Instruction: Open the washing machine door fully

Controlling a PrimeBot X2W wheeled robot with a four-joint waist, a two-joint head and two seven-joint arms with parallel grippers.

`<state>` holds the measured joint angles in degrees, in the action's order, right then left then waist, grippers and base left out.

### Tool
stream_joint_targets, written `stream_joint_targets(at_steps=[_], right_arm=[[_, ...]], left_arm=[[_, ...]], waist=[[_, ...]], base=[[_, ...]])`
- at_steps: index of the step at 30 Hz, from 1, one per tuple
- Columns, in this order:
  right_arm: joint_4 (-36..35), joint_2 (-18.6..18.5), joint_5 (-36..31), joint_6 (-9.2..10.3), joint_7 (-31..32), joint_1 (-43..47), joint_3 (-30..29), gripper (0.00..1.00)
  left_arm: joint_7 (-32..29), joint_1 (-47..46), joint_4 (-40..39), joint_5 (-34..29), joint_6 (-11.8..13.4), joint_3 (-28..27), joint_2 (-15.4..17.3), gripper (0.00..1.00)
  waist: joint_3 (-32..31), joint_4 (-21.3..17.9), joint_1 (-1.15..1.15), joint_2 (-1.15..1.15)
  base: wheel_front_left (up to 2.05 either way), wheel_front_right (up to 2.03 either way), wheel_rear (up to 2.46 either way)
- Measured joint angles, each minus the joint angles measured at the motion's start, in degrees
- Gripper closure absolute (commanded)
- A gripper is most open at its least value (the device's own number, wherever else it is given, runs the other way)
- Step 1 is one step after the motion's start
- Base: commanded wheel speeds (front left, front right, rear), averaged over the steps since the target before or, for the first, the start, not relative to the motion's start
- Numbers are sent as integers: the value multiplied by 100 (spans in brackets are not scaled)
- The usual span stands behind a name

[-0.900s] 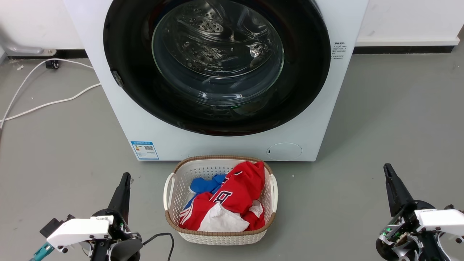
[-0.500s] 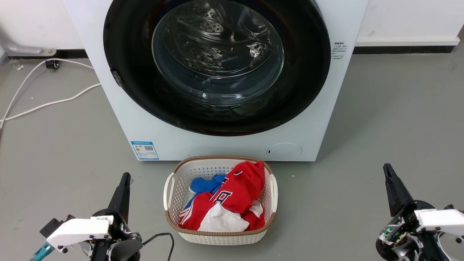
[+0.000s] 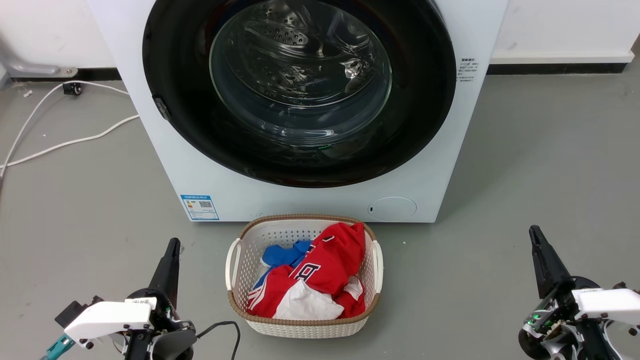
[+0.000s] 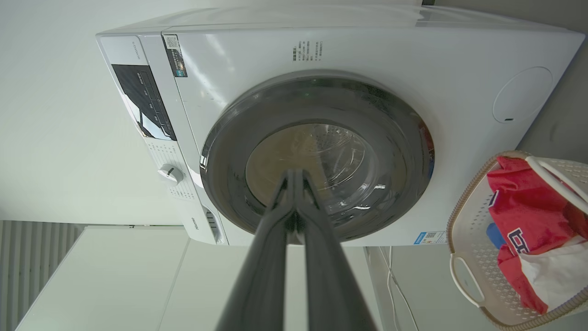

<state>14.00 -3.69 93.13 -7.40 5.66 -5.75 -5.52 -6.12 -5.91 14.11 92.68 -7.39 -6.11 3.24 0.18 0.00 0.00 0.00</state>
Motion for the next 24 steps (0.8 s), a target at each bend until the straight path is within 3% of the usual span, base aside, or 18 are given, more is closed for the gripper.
stream_joint_targets(at_steps=[12, 13, 24], right_arm=[[1, 10, -3, 0, 18, -8, -15, 100], [19, 11, 1, 1, 18, 8, -13, 0], [-12, 37, -41, 1, -191, 239, 53, 0]], left_arm=[[-1, -1, 0, -15, 0, -7, -4, 100], [0, 9, 23, -15, 1, -1, -7, 0], [216, 197, 75, -181, 8, 318, -32, 0]], waist=[[0, 0, 0, 0], [0, 0, 0, 0], [-2, -15, 0, 0]], base=[[0, 0, 0], [0, 0, 0], [0, 0, 0]])
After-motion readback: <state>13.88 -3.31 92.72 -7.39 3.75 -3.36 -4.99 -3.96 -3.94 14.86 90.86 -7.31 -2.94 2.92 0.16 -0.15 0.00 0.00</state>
